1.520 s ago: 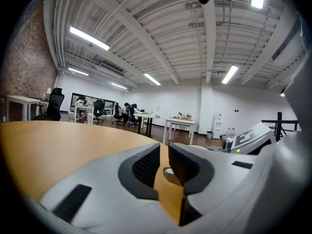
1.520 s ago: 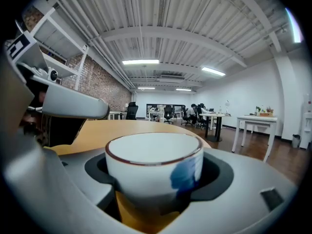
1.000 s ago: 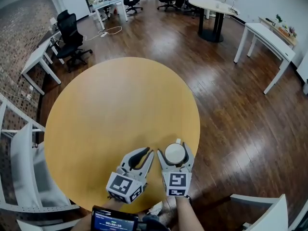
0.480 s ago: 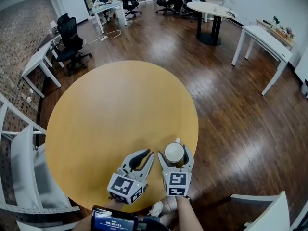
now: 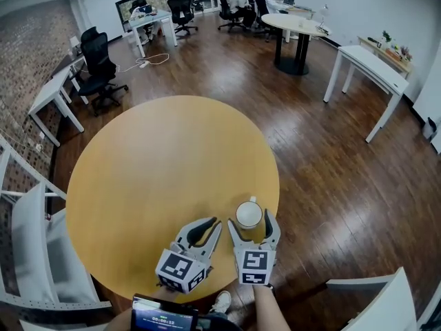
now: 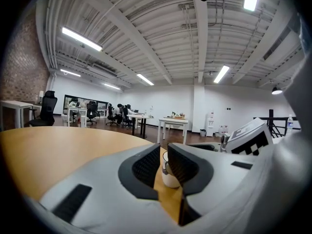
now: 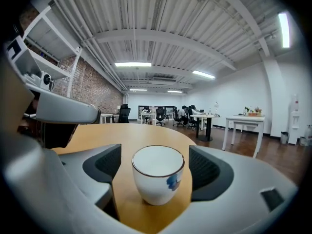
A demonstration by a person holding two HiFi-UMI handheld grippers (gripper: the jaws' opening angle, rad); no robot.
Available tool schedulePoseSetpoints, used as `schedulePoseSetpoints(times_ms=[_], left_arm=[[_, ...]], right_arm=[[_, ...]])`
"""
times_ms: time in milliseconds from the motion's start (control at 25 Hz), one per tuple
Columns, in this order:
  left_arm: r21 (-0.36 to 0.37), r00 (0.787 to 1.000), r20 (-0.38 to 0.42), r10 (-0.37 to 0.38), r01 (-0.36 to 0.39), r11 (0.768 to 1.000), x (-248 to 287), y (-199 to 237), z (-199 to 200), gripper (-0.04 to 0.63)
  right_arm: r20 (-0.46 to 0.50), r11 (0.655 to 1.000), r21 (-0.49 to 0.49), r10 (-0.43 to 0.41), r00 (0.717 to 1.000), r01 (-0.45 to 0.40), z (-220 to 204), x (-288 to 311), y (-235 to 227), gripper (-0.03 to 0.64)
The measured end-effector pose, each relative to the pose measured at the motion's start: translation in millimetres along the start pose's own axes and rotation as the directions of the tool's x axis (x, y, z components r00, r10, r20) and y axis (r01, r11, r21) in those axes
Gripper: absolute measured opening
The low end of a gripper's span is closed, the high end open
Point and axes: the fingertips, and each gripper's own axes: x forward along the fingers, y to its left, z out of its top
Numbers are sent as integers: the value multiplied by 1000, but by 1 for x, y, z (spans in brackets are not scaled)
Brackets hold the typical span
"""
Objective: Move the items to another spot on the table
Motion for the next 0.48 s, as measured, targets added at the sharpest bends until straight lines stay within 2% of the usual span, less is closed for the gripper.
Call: schedulePoseSetpoints(times_ms=[480], left_arm=[[-13, 997, 64, 48, -48, 999, -49, 24, 31, 8]], right_arm=[[107, 995, -45, 99, 989, -94, 70, -31, 68, 405]])
